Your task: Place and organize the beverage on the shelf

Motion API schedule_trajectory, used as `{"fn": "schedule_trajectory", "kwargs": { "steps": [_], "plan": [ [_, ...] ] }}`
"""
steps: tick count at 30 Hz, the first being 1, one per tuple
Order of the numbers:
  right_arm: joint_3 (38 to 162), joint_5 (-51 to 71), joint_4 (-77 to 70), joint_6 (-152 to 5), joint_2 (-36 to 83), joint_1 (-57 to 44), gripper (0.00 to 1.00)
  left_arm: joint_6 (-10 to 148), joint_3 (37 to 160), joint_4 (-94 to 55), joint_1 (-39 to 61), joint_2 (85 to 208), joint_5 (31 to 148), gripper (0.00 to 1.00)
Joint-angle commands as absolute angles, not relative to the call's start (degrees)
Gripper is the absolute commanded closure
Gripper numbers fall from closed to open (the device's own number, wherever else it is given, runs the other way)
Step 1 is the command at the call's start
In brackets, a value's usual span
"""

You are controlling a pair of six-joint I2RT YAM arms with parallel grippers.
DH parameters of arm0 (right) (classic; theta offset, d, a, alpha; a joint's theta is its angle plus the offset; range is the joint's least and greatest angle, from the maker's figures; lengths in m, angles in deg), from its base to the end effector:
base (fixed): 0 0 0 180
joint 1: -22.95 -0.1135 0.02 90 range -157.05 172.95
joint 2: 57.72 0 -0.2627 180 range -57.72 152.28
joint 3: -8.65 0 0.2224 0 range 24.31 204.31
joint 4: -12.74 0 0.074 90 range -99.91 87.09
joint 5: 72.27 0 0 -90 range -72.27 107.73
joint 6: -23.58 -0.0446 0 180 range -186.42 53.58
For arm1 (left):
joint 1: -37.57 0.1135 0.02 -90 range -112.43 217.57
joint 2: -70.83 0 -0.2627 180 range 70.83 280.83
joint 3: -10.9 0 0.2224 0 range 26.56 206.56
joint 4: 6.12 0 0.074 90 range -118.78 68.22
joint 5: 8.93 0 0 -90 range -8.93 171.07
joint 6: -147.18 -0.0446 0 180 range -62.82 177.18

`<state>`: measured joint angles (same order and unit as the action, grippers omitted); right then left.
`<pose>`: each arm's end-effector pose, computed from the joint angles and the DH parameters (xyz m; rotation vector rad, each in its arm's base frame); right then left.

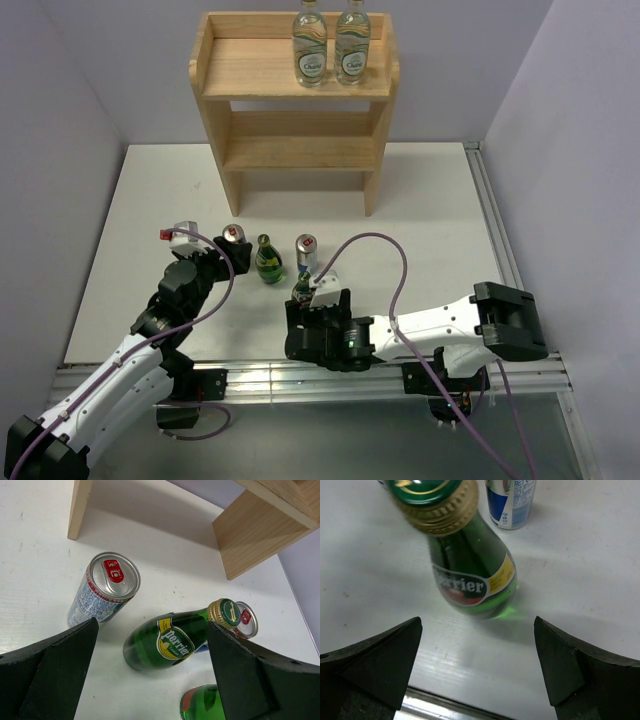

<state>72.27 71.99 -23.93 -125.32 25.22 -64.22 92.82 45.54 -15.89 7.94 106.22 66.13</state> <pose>0.0487 0.2515 0.2177 -0.1904 2.0810 0.2952 0.1303 -0.0609 0.2414 -0.2865 1.7639 -0.6003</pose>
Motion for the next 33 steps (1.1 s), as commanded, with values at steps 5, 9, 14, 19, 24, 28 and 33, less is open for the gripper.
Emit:
{"fn": "schedule_trajectory", "kwargs": {
  "steps": [5, 9, 14, 19, 24, 28, 33],
  "plan": [
    [66.76, 66.6, -6.44, -116.0, 25.86, -56.86, 0.0, 92.42, 47.56, -15.28, 7.69, 105.72, 65.34, 0.03],
    [65.88, 64.93, -1.43, -111.87, 27.88, -54.22, 0.0, 92.42, 47.65, -15.01, 7.77, 106.16, 65.6, 0.03],
    [65.44, 63.26, 6.14, -107.74, 30.69, -52.72, 0.0, 92.33, 47.48, -14.75, 7.69, 106.33, 65.6, 0.03],
    [65.71, 63.26, 9.99, -106.33, 34.38, -52.46, 0.0, 92.33, 47.3, -14.48, 7.78, 106.51, 65.51, 0.03],
    [64.48, 64.4, 13.52, -106.94, 37.38, -52.37, 0.0, 92.33, 47.12, -14.13, 7.69, 106.86, 65.69, 0.03],
    [62.89, 66.68, 17.65, -106.42, 39.66, -52.28, 0.0, 92.42, 46.95, -13.43, 7.69, 107.3, 65.95, 0.03],
    [61.4, 70.1, 22.75, -106.24, 42.21, -52.37, 0.01, 92.42, 47.04, -12.99, 7.69, 108.27, 66.22, 0.03]
  ]
}}
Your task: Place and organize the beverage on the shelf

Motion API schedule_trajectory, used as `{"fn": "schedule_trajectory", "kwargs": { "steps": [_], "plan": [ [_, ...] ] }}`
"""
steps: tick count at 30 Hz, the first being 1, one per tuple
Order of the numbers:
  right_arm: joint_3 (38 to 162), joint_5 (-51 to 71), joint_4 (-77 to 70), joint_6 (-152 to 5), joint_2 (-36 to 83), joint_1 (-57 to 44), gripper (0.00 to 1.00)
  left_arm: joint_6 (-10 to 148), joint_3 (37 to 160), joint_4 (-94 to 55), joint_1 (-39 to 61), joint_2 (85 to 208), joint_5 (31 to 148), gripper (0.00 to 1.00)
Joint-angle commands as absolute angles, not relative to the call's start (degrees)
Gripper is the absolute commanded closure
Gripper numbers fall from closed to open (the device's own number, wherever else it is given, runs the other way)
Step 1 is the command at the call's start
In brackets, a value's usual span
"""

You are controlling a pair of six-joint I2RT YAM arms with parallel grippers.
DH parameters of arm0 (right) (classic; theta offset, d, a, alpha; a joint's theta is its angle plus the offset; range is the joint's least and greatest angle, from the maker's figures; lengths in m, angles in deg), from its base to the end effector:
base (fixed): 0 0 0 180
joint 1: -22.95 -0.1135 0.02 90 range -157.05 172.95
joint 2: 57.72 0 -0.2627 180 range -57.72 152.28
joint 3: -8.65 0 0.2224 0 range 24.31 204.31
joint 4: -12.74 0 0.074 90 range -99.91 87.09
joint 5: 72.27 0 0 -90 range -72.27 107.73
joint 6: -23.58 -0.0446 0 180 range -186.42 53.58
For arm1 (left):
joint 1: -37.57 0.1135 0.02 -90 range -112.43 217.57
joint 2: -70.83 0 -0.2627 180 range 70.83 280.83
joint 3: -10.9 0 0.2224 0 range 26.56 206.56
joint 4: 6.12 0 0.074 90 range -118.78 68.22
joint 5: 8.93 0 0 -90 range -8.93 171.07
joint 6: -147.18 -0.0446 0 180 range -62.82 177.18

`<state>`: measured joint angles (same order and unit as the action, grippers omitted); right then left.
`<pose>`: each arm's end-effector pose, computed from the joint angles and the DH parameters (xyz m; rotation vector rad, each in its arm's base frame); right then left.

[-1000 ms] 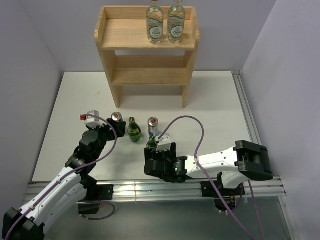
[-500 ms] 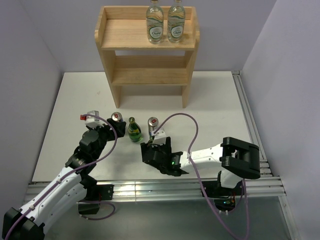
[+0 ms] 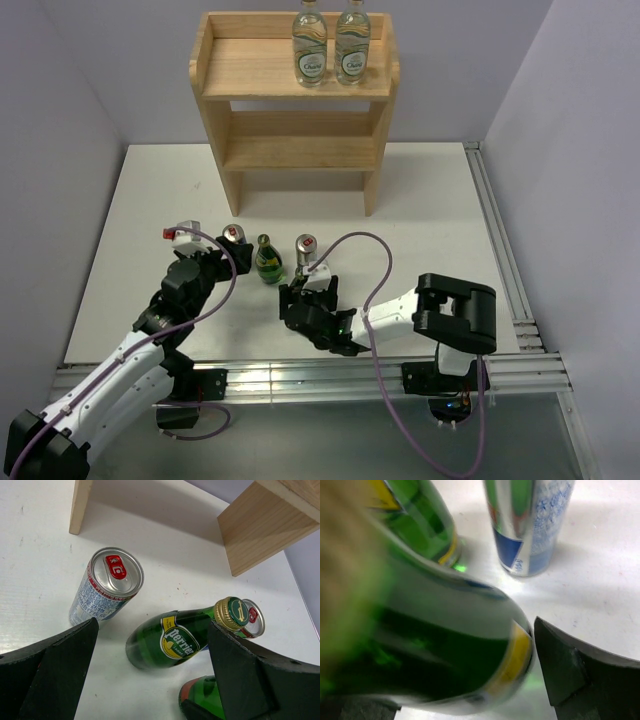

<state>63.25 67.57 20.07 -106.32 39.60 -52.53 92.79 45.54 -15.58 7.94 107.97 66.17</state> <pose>0.1084 0.2825 0.1637 -0.1479 1.9654 0.3603 0.1337 -0.0629 0.2381 -0.2845 1.7882 -0.5883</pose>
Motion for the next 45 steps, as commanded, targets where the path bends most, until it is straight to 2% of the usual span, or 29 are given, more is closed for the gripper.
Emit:
{"fn": "schedule_trajectory", "kwargs": {
  "steps": [1, 9, 12, 15, 16, 18, 19, 22, 34, 40, 45],
  "plan": [
    [61.4, 70.37, 23.01, -106.41, 42.91, -52.28, 0.01, 92.42, 47.04, -12.99, 7.69, 108.35, 66.13, 0.04],
    [60.96, 71.96, 24.16, -107.2, 44.32, -52.37, 0.09, 92.33, 46.86, -12.55, 7.69, 108.53, 66.13, 0.04],
    [60.78, 72.48, 24.77, -107.12, 44.5, -52.46, 0.19, 92.42, 46.77, -12.46, 7.78, 108.71, 66.3, 0.03],
    [60.61, 72.92, 24.95, -107.38, 44.41, -52.46, 0.41, 92.51, 46.51, -12.29, 7.69, 108.71, 66.39, 0.03],
    [60.52, 72.92, 24.86, -107.21, 44.24, -52.46, 0.55, 92.51, 46.6, -12.2, 7.69, 108.71, 66.39, 0.04],
    [60.52, 73.19, 24.51, -107.47, 43.54, -52.46, 0.72, 92.6, 46.51, -12.2, 7.69, 108.62, 66.3, 0.04],
    [60.6, 73.19, 23.55, -107.55, 43.18, -52.54, 0.85, 92.6, 46.51, -12.29, 7.69, 108.62, 66.22, 0.03],
    [61.48, 74.94, 19.96, -107.91, 40.55, -53.33, 1.0, 92.51, 46.42, -12.55, 7.69, 108.44, 66.04, 0.04],
    [73.43, 85.92, -4.73, -105.54, 19.81, -61.24, 1.0, 92.42, 46.6, -13.34, 7.78, 107.13, 65.78, 0.04],
    [79.06, 88.66, -3.1, -91.7, 10.93, -61.86, 1.0, 92.51, 46.33, -13.34, 7.69, 106.6, 65.86, 0.03],
    [85.37, 83.32, 0.6, -83.22, 9.52, -56.51, 1.0, 92.51, 46.6, -13.52, 7.69, 106.42, 65.87, 0.04]
  ]
}}
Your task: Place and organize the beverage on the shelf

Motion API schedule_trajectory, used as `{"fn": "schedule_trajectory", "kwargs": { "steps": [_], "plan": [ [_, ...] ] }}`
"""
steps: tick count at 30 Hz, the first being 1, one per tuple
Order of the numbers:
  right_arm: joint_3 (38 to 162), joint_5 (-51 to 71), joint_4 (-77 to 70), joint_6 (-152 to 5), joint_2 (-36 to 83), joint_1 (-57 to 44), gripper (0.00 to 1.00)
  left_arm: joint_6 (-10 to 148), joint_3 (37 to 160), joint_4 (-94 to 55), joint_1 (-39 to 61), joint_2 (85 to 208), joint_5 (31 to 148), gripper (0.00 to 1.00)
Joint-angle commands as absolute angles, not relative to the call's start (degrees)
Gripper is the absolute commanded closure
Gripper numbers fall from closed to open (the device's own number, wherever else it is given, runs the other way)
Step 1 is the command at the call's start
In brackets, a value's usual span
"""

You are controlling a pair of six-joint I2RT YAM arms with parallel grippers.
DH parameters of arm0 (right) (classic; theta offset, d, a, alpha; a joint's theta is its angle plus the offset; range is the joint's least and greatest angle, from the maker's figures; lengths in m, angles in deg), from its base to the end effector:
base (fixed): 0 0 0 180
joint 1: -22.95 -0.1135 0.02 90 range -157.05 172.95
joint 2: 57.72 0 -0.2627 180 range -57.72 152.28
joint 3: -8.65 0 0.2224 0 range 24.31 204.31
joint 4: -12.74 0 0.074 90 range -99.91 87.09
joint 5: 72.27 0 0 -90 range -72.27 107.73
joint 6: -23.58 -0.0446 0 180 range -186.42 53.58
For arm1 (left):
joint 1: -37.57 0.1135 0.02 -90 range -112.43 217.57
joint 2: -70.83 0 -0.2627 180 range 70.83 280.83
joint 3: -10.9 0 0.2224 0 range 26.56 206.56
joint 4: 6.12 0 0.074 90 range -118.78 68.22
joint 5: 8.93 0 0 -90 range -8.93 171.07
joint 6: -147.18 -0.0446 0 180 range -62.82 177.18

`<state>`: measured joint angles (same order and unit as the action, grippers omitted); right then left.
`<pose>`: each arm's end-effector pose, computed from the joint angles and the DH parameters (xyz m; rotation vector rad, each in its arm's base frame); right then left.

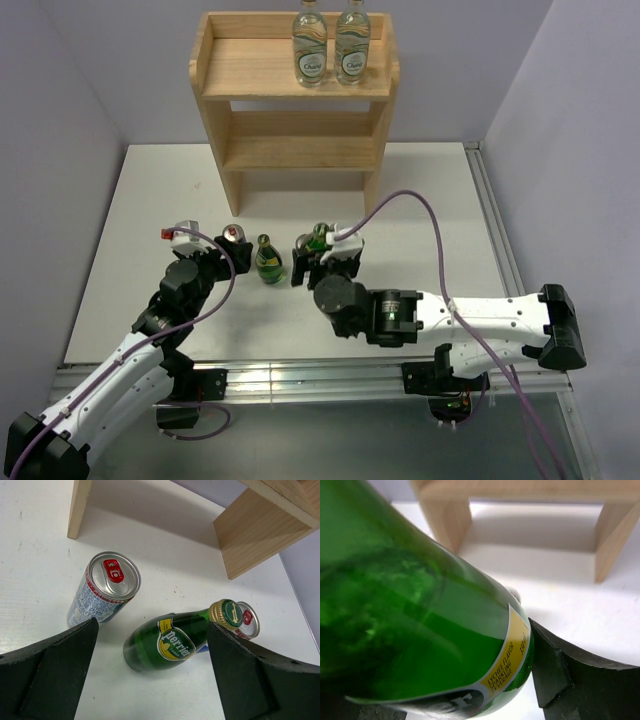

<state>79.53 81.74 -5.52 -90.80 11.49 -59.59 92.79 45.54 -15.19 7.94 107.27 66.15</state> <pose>0.0707 0.2315 0.3389 -0.1221 1.7042 0.3514 0.1325 -0.0622 0.2405 -0.2855 1.7699 -0.5973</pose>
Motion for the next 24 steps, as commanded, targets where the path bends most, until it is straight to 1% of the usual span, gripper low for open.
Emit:
{"fn": "schedule_trajectory", "kwargs": {
  "steps": [1, 5, 6, 11, 18, 24],
  "plan": [
    [86.26, 82.08, 0.17, -82.6, 9.61, -53.37, 1.0, 92.51, 46.51, -13.6, 7.69, 106.16, 65.78, 0.03],
    [90.13, 74.26, 0.43, -80.75, 11.62, -45.18, 1.0, 92.51, 46.33, -13.96, 7.78, 105.19, 65.78, 0.03],
    [92.66, 71.37, -0.18, -80.75, 12.5, -43.42, 1.0, 92.51, 46.33, -14.13, 7.78, 105.02, 65.78, 0.03],
    [98.21, 66.34, -0.36, -78.2, 17.68, -34.72, 1.0, 92.51, 46.42, -14.22, 7.78, 104.84, 65.86, 0.03],
    [106.47, 61.5, -1.86, -77.41, 24.36, -27.95, 1.0, 92.42, 46.25, -13.87, 7.78, 104.84, 65.86, 0.03],
    [109.03, 58.43, -1.5, -77.41, 28.68, -23.63, 1.0, 92.51, 46.16, -13.87, 7.78, 104.67, 65.87, 0.04]
  ]
}}
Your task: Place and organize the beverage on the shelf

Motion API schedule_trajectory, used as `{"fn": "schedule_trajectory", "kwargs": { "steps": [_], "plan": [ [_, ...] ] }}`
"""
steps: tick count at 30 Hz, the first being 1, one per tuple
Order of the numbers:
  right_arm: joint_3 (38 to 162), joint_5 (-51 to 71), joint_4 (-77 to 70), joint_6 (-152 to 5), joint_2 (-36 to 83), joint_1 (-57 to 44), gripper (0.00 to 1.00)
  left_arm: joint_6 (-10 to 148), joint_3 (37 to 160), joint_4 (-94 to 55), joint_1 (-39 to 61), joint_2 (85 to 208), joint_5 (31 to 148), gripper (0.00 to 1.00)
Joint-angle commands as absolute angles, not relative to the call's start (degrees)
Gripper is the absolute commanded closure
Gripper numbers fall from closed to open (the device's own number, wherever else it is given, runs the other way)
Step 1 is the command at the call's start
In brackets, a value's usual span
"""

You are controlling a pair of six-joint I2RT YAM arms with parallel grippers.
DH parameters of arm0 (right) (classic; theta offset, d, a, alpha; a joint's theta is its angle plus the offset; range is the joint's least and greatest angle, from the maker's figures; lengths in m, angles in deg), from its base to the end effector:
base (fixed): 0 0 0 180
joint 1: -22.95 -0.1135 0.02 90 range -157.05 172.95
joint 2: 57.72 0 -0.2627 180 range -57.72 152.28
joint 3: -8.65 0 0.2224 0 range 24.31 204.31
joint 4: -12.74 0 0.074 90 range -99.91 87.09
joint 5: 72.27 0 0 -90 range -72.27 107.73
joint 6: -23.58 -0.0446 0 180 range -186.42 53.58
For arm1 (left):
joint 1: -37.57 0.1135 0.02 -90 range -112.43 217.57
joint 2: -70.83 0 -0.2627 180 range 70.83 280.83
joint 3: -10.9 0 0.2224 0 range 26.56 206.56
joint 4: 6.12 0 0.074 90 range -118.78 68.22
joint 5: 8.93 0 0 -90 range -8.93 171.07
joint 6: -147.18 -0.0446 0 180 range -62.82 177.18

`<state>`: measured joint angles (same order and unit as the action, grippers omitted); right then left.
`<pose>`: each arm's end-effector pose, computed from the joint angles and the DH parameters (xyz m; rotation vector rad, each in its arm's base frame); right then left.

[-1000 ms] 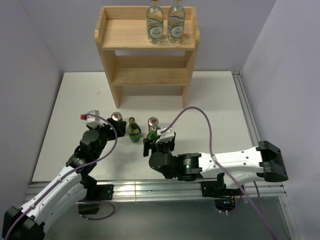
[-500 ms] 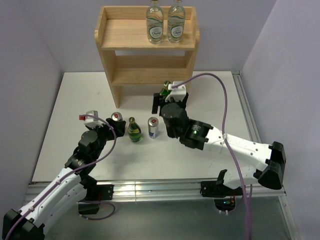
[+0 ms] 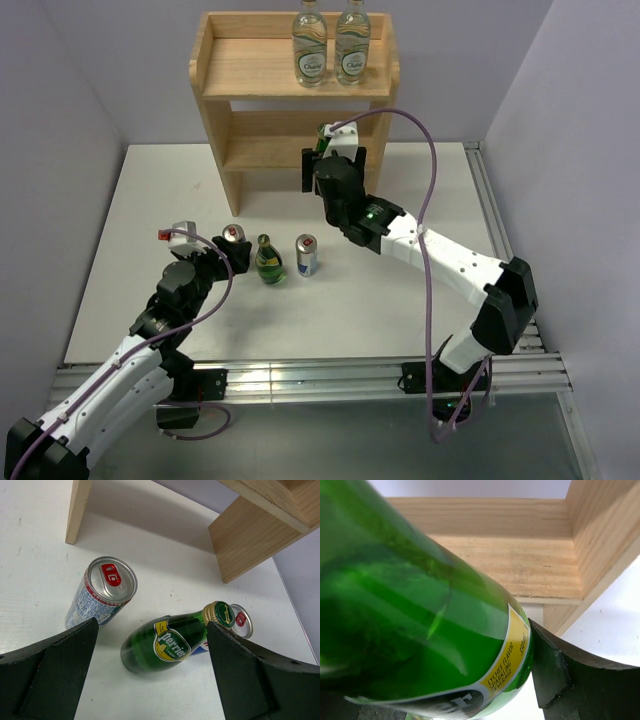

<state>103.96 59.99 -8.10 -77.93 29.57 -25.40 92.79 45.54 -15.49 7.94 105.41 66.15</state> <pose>0.2431 0.2283 0.3832 -0.0388 1.7365 0.1049 0.1288 -0.0601 0.2439 -0.2867 1.7437 -0.6105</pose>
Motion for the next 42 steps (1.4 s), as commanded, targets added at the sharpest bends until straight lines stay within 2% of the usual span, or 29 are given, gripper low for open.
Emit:
{"fn": "schedule_trajectory", "kwargs": {
  "steps": [1, 14, 31, 42],
  "plan": [
    [109.12, 57.81, -1.33, -78.11, 28.94, -22.41, 1.0, 92.42, 46.16, -13.87, 7.78, 104.58, 65.87, 0.04],
    [110.61, 53.42, 0.16, -79.34, 33.42, -14.05, 1.0, 92.6, 45.89, -13.52, 7.78, 105.19, 65.87, 0.04],
    [117.12, 51.22, 0.08, -78.73, 39.05, -9.39, 1.0, 92.6, 45.81, -13.61, 7.77, 105.46, 65.43, 0.03],
    [116.68, 50.34, 0.69, -80.22, 40.54, -7.19, 1.0, 92.51, 45.72, -12.81, 7.77, 106.86, 65.34, 0.04]
  ]
}}
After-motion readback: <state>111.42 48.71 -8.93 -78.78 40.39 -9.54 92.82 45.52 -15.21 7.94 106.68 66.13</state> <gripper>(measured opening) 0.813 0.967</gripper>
